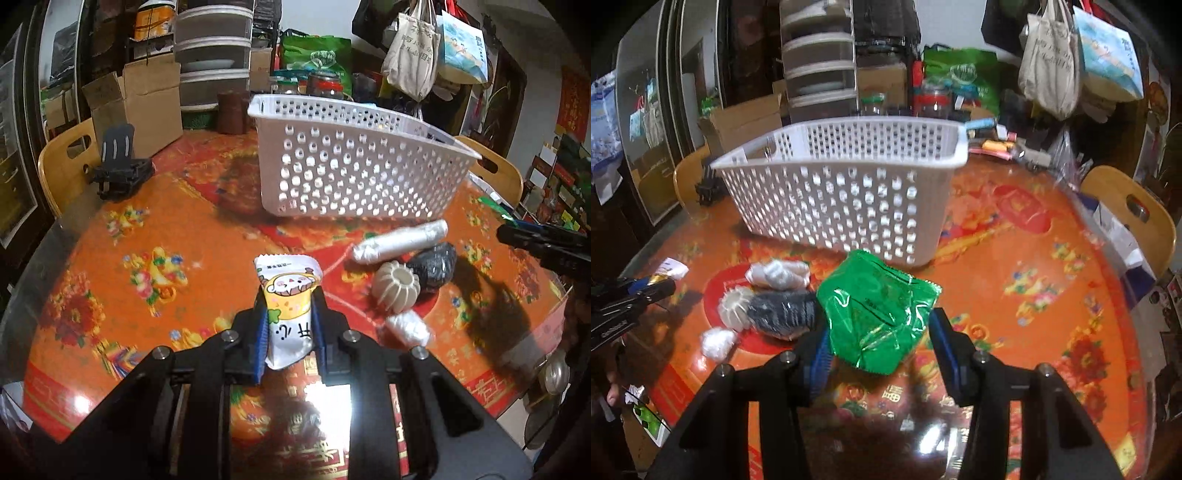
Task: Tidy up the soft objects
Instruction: 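Carry the snack packet with the left gripper while the right carries the green packet over the basket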
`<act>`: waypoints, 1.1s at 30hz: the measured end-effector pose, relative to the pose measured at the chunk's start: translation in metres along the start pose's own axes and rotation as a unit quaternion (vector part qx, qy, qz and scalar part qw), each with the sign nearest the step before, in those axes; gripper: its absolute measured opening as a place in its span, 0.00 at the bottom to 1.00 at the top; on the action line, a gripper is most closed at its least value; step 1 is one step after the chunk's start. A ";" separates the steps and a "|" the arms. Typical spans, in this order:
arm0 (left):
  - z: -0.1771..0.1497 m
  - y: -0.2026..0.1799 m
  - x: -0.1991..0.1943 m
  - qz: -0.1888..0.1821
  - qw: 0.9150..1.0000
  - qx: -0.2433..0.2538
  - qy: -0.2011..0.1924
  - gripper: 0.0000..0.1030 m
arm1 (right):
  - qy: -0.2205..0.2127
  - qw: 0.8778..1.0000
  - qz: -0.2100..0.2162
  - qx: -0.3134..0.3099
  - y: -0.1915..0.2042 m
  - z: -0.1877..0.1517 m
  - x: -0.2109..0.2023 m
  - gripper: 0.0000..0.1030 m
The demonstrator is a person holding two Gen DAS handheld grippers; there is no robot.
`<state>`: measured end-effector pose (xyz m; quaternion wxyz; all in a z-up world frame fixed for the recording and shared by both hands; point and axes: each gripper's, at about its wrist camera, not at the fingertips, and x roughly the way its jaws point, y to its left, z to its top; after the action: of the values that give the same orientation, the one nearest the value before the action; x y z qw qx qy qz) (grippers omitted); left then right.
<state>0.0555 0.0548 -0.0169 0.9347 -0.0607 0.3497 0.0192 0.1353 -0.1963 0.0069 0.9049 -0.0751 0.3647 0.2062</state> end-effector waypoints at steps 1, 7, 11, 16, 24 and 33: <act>0.005 0.001 -0.001 -0.001 1.000 0.000 -0.003 0.18 | -0.007 1.000 0.001 0.000 -0.002 0.005 -0.006 0.48; 0.053 0.009 -0.013 -0.005 1.000 0.003 -0.031 0.18 | -0.047 0.999 -0.006 0.009 -0.017 0.042 -0.034 0.48; 0.096 0.004 -0.023 -0.002 0.998 0.023 -0.054 0.18 | -0.063 0.998 -0.016 -0.001 -0.019 0.072 -0.044 0.48; 0.153 0.001 -0.023 -0.010 0.998 0.028 -0.059 0.18 | -0.069 0.997 -0.020 -0.017 -0.014 0.111 -0.039 0.48; 0.238 0.002 0.016 -0.011 0.999 0.011 -0.038 0.18 | -0.047 0.998 -0.031 -0.023 -0.023 0.159 0.004 0.48; 0.268 -0.008 0.110 0.002 1.000 0.013 0.027 0.19 | -0.018 0.998 -0.054 -0.035 -0.022 0.181 0.068 0.48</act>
<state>0.3139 0.0801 0.1125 0.9256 -0.0485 0.3750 0.0150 0.3028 -0.1421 0.0904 0.9179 -0.1225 0.3366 0.1706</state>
